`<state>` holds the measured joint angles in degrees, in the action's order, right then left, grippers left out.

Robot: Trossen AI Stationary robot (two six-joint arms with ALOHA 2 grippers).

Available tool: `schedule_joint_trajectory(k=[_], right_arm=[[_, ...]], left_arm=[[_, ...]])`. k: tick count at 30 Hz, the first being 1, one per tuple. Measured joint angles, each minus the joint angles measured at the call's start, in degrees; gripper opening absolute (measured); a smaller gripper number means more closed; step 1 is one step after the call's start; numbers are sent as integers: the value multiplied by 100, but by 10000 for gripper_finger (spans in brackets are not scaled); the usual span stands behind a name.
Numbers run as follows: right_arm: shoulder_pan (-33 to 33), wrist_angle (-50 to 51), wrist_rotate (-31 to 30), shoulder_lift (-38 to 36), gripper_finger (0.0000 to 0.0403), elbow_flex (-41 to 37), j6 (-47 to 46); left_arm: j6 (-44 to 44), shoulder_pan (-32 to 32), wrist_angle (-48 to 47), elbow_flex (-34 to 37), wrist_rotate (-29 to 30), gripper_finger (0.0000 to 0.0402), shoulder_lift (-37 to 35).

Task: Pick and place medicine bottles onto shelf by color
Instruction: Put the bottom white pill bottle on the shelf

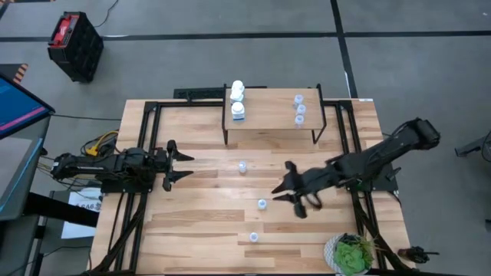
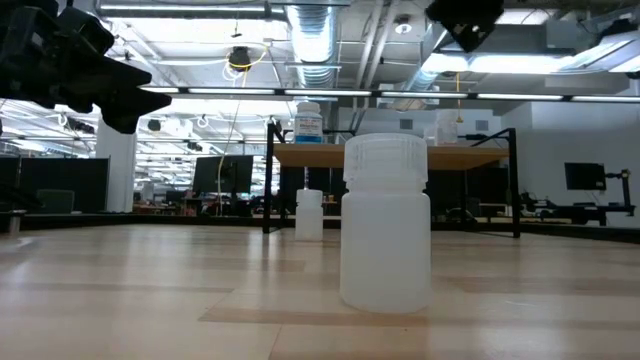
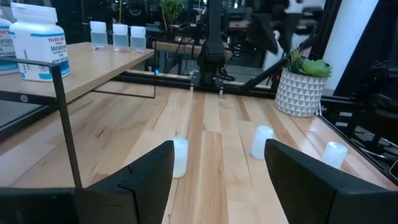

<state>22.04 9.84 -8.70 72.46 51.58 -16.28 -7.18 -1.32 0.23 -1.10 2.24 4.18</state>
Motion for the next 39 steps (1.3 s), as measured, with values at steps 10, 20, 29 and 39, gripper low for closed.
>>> schedule_joint_trajectory(k=[10,20,29,39], right_arm=[[454,1573,-1671,2433,120,2614,-625],[916,3682,-1821,4069,120,4767,-1532],[1282,3831,-1736,4310,120,4943,-2754],[1516,3595,-1649,4314,138,4605,-3031]], left_arm=[[-9,0,-2,2,0,238,0],[-13,0,-3,2,2,238,0],[-13,0,-4,2,2,238,0],[-13,0,-4,2,3,238,0]])
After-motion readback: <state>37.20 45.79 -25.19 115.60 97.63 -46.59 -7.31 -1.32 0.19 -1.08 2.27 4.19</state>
